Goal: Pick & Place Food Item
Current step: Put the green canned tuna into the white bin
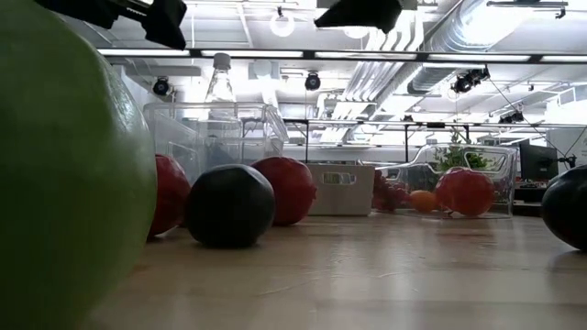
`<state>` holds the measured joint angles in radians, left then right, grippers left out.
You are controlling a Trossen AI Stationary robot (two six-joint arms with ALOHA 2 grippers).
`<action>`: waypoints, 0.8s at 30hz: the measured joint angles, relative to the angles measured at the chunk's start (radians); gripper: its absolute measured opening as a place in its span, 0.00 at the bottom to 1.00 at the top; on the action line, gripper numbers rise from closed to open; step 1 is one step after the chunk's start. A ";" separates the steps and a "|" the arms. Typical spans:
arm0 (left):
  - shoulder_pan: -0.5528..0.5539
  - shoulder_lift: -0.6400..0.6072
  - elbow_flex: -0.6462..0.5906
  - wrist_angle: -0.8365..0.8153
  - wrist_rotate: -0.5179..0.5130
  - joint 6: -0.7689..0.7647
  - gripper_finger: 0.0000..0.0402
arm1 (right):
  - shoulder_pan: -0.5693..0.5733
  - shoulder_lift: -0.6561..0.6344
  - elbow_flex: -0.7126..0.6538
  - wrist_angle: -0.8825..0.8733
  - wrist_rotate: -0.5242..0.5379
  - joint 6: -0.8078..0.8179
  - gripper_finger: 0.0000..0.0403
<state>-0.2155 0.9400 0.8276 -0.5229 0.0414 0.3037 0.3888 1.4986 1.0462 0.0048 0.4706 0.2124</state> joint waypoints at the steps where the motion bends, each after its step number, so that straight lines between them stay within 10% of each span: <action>1: -0.006 -0.007 0.000 0.000 -0.010 -0.028 0.95 | 0.010 0.000 0.000 0.015 0.002 -0.002 0.77; 24: -0.478 -0.011 0.002 -0.137 -0.548 -0.823 0.95 | 0.174 0.212 0.000 0.475 0.021 0.058 0.77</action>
<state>-0.6938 0.9291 0.8291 -0.6596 -0.5062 -0.5191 0.5632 1.7103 1.0462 0.4794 0.4916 0.2700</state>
